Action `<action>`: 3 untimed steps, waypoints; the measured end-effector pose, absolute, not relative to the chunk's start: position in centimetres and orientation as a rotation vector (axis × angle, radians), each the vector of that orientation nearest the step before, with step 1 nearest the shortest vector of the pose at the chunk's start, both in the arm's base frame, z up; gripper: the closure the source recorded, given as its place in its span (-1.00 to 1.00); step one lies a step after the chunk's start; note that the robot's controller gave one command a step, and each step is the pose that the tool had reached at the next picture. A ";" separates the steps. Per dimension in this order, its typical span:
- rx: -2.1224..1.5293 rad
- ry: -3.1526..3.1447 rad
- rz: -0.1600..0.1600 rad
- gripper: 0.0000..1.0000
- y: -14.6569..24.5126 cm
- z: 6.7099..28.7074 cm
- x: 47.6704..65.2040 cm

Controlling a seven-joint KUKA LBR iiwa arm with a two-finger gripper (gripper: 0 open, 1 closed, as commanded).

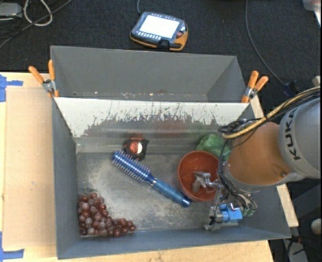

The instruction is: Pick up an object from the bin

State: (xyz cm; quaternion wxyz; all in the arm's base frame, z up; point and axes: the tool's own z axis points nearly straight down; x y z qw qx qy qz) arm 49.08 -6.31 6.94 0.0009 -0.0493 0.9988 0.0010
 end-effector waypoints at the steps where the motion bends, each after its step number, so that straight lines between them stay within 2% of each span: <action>1: -0.567 3.075 -0.006 -1.00 -6.6 7.0 51.8; 2: -0.176 3.127 0.001 1.00 -6.3 7.2 49.4; 3: -0.177 3.127 0.000 1.00 -6.3 7.2 49.4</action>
Offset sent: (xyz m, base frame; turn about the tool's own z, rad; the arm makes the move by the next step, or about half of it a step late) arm 0.0010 0.0002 0.0000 -0.0137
